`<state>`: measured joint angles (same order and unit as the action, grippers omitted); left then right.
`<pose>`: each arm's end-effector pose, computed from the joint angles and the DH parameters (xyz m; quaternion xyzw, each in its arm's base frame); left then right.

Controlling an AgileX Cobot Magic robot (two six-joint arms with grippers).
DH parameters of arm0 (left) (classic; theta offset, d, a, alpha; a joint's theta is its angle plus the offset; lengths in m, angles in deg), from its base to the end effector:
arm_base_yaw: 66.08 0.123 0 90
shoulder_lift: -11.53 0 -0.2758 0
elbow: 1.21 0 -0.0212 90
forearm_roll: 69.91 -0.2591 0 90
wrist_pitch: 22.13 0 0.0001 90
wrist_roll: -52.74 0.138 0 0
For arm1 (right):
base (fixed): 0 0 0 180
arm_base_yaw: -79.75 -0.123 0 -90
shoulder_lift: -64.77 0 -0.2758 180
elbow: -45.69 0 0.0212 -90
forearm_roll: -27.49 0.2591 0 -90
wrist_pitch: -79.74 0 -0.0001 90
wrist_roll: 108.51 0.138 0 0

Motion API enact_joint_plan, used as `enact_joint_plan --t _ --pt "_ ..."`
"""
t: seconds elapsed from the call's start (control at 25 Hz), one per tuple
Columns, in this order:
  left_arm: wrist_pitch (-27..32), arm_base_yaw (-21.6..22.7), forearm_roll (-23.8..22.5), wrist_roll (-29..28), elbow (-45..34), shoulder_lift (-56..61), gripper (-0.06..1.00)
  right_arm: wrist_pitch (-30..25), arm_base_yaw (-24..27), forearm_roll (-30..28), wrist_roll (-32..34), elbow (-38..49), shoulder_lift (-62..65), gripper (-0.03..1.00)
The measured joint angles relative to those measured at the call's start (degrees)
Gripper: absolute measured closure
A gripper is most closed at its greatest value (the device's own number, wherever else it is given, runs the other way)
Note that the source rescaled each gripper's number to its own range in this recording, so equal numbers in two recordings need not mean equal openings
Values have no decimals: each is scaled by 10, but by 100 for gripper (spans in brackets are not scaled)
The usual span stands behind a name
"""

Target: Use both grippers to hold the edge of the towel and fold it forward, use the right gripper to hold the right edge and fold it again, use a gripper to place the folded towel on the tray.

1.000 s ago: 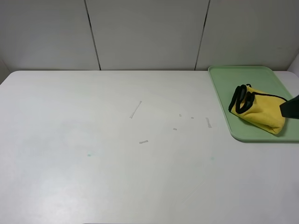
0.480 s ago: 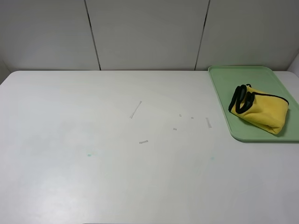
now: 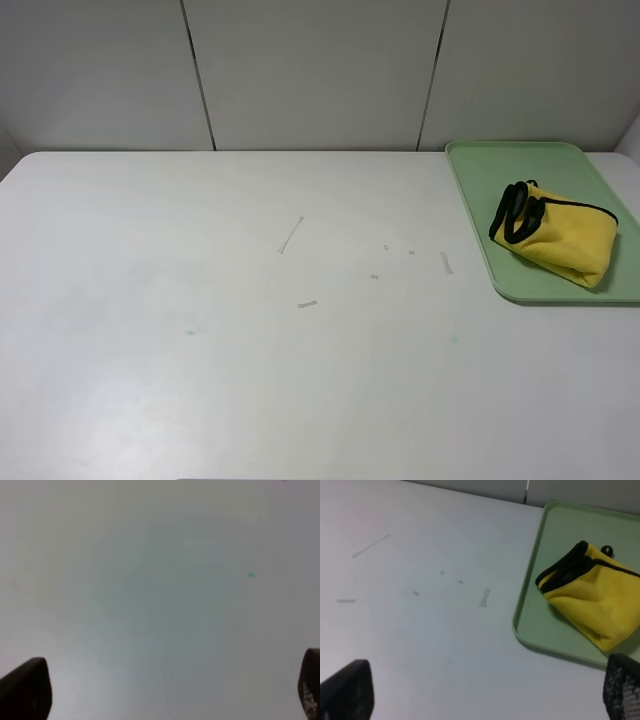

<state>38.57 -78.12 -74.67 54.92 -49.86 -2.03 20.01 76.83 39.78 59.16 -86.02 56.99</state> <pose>0.0674 -0.0042 0.2525 0.1092 0.8709 0.0003 0.4792 0.0512 0.0280 0.2647 -0.1151 0.8344 0.0633 0.5353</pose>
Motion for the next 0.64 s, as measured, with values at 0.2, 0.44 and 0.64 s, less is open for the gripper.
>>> enact_joint_plan --t 0.2,0.44,0.64 --pt "0 0 0 0 0 0 -5 2 0 0 1 0 0 -3" --pt "0 0 0 0 0 0 -5 4 0 0 1 0 1 -3" --pt "0 0 0 0 0 0 -5 4 0 0 2 0 1 -3"
